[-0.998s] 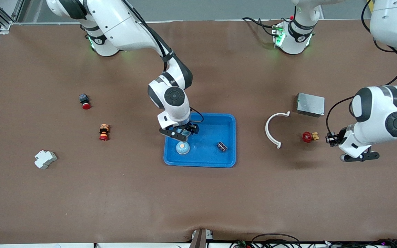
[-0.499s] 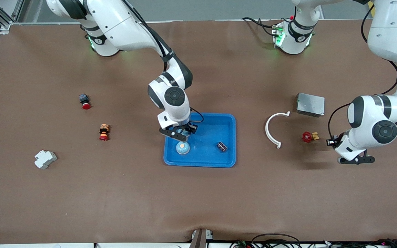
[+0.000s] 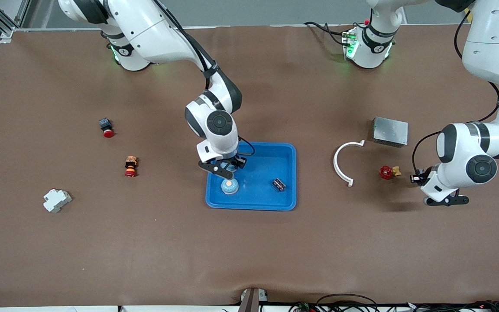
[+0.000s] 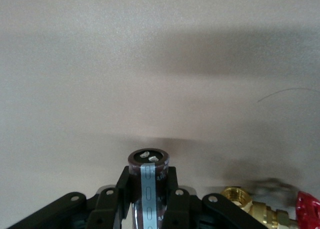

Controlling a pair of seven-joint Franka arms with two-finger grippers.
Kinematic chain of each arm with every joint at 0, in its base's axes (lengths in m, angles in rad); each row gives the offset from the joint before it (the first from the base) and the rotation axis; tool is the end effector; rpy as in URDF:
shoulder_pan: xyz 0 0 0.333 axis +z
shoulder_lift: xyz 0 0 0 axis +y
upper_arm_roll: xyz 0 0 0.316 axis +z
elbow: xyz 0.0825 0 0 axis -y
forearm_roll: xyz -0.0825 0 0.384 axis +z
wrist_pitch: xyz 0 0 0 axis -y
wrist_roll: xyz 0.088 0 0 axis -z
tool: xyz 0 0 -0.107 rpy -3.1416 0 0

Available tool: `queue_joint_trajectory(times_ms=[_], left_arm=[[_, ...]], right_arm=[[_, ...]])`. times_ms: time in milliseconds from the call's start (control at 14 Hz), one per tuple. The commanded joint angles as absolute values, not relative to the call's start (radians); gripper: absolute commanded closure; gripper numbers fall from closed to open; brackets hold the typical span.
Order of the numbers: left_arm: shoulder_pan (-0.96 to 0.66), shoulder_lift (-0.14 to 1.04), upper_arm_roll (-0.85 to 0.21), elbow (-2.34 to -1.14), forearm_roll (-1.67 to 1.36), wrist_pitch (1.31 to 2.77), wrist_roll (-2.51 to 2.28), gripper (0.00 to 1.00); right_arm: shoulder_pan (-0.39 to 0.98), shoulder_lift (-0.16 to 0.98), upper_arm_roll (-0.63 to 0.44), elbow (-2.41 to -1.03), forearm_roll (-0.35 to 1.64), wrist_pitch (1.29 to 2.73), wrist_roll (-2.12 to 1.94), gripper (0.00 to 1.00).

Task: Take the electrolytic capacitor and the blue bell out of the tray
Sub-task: 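Carry the capacitor with the left gripper beside the red valve, then carry the bell toward the white block while the left gripper releases the capacitor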

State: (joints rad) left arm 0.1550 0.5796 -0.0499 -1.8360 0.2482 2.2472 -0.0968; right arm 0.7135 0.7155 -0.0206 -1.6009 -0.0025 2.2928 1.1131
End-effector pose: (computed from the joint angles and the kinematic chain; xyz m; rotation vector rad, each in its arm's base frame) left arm 0.6239 0.0743 0.2004 -2.9797 -0.0534 0.2478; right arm 0.5322 0.4441 0.2085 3.0473 -0.6394 -0.0038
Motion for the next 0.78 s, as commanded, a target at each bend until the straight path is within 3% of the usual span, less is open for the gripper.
queue_joint_trajectory(times_ms=[0, 214, 499, 713], left_arm=[[0.166, 0.571, -0.058, -1.851, 0.253, 2.255, -0.075, 1.00], [0.166, 0.583, -0.058, -1.859, 0.252, 2.255, -0.077, 1.00], [0.158, 0.630, -0.060, -1.848, 0.252, 2.287, -0.078, 1.00], [0.161, 0.649, -0.058, -1.845, 0.252, 2.307, -0.078, 0.98]], right_arm=[[0.684, 0.699, -0.012, -1.524, 0.014, 2.177, 1.115, 1.00], [0.632, 0.683, -0.014, -1.439, 0.098, 2.033, 0.990, 1.00], [0.499, 0.566, -0.025, -1.447, 0.097, 1.834, 0.697, 1.00], [0.395, 0.482, -0.028, -1.509, 0.023, 1.825, 0.475, 1.00]])
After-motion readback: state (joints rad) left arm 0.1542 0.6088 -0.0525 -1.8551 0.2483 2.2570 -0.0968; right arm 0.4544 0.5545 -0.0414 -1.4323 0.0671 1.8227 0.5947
